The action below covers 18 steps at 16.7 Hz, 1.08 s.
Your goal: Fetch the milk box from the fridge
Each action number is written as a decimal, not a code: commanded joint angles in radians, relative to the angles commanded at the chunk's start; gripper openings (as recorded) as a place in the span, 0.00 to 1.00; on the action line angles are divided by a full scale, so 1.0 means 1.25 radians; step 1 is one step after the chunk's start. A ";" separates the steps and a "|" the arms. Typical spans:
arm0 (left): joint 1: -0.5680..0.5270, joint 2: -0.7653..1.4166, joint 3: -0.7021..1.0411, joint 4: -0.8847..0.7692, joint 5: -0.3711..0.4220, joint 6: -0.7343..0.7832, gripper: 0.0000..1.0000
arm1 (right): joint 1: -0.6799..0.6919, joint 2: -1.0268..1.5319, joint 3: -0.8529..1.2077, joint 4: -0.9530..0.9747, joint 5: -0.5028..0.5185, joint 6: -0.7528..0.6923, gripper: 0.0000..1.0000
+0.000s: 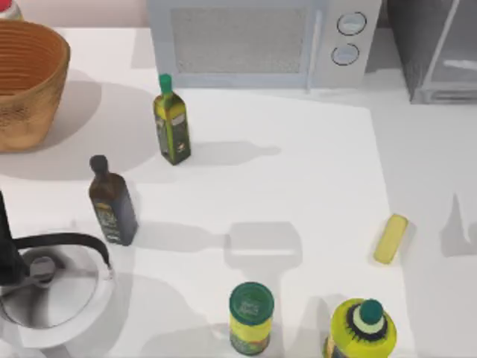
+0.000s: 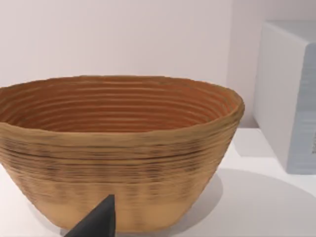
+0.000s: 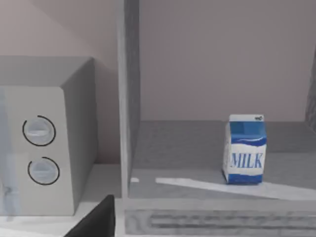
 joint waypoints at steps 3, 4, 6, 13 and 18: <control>0.000 0.000 0.000 0.000 0.000 0.000 1.00 | -0.064 0.247 0.031 0.225 -0.062 0.005 1.00; 0.000 0.000 0.000 0.000 0.000 0.000 1.00 | -0.087 0.342 0.040 0.308 -0.084 0.006 1.00; 0.000 0.000 0.000 0.000 0.000 0.000 1.00 | -0.132 0.528 0.054 0.463 -0.127 0.010 1.00; 0.000 0.000 0.000 0.000 0.000 0.000 1.00 | -0.256 0.961 0.076 0.818 -0.248 0.014 1.00; 0.000 0.000 0.000 0.000 0.000 0.000 1.00 | -0.317 1.108 0.081 0.987 -0.304 0.011 1.00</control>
